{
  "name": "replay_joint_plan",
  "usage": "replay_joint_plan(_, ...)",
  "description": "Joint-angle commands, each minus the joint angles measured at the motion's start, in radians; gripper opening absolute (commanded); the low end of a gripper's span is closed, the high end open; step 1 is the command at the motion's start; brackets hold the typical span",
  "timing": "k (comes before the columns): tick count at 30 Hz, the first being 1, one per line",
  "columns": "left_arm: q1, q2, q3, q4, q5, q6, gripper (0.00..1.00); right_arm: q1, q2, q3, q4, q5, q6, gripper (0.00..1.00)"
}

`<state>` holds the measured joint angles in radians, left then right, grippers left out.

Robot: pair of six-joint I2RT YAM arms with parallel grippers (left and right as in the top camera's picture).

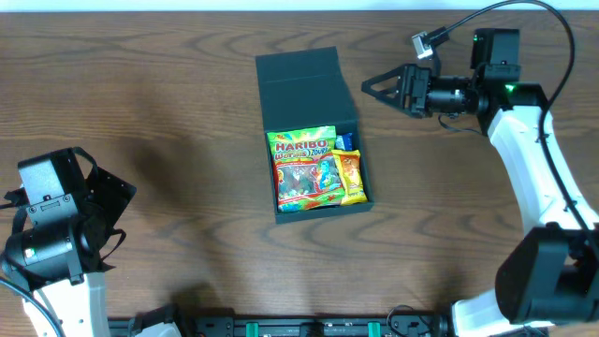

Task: Pack container
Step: 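Move the right gripper to the black box lid's right edge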

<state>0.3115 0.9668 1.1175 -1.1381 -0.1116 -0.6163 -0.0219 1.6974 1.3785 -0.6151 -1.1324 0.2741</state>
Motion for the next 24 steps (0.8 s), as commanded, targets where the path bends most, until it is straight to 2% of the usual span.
replay_joint_plan(1,0.004,0.002,0.02,-0.003,-0.016,0.011,0.95,-0.003,0.035,0.022,0.004,-0.002,-0.119,0.99)
replay_joint_plan(3,0.004,0.002,0.02,-0.003,-0.016,0.011,0.96,-0.003,0.068,0.022,0.005,0.019,-0.167,0.99)
replay_joint_plan(7,0.004,0.002,0.02,-0.003,-0.016,0.011,0.95,-0.005,0.159,0.022,0.045,0.055,-0.146,0.99)
replay_joint_plan(11,0.004,0.002,0.02,-0.003,-0.016,0.011,0.95,-0.008,0.255,0.022,0.13,0.156,-0.056,0.99)
replay_joint_plan(18,0.004,0.002,0.02,-0.003,-0.016,0.011,0.95,0.021,0.402,0.022,0.309,0.155,0.083,0.99)
replay_joint_plan(24,0.004,0.002,0.02,-0.003,-0.016,0.011,0.95,0.044,0.463,0.022,0.37,0.13,0.141,0.99)
